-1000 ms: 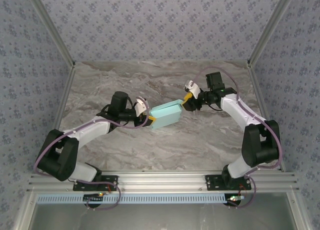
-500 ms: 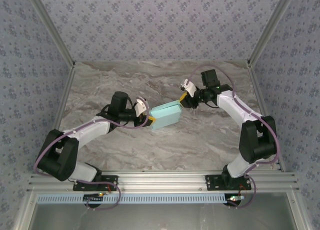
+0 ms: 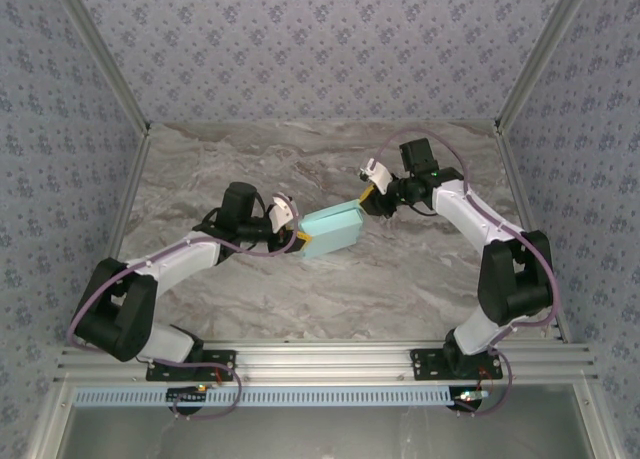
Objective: Fold the paper box
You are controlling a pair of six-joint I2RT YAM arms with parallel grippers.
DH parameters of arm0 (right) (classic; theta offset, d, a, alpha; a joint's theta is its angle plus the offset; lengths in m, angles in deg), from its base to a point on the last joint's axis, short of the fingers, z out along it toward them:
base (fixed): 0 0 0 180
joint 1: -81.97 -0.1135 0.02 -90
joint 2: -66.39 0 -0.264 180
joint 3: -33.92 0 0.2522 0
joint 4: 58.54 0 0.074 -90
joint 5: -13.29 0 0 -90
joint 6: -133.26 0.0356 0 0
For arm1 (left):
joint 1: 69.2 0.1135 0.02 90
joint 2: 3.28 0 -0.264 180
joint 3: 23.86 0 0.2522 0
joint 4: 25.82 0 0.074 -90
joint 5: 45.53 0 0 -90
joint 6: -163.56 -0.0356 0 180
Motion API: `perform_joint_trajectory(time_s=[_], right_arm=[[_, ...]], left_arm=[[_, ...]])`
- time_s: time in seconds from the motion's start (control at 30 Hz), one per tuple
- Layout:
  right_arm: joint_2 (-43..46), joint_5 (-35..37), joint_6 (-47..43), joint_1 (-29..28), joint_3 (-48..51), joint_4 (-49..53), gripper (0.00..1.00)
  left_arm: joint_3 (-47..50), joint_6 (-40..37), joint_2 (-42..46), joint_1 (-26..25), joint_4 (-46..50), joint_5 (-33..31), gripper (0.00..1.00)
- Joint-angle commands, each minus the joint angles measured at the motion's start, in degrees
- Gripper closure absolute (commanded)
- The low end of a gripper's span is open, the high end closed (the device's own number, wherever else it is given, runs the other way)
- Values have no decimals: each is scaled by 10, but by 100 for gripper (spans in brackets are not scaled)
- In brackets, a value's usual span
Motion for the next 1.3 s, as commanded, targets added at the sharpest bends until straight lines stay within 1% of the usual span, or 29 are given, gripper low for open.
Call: perform_joint_trajectory(time_s=[0.0, 0.1, 0.3, 0.4, 0.53, 0.67, 0.77, 0.87, 0.97, 1.03, 1.27], right_arm=[[-6, 15, 4, 2, -14, 16, 77], [-8, 15, 6, 3, -15, 16, 79], [-13, 13, 21, -1, -21, 20, 92], [-7, 33, 53, -7, -24, 21, 94], [11, 110, 159, -28, -30, 23, 97], [17, 215, 286, -64, -36, 32, 98], [29, 268, 354, -81, -20, 39, 98], [51, 317, 391, -103, -1, 40, 98], [66, 351, 424, -123, 5, 36, 98], [73, 372, 441, -134, 35, 32, 98], [114, 407, 468, -141, 96, -3, 98]], left_arm=[[-16, -9, 5, 1, -5, 9, 72], [-16, -9, 6, 1, -5, 9, 72], [-16, -6, 7, 1, -6, 3, 72], [-12, -2, 5, 1, -14, -9, 72], [-11, 2, -4, -2, -27, -30, 72], [-14, 4, -22, -11, -43, -39, 71], [-10, 5, -37, -13, -59, -38, 71], [-15, 5, -53, -14, -65, -32, 71], [-19, 8, -67, -14, -75, -22, 71], [-19, 13, -74, -15, -88, -16, 71], [-25, 16, -100, -19, -96, -13, 71]])
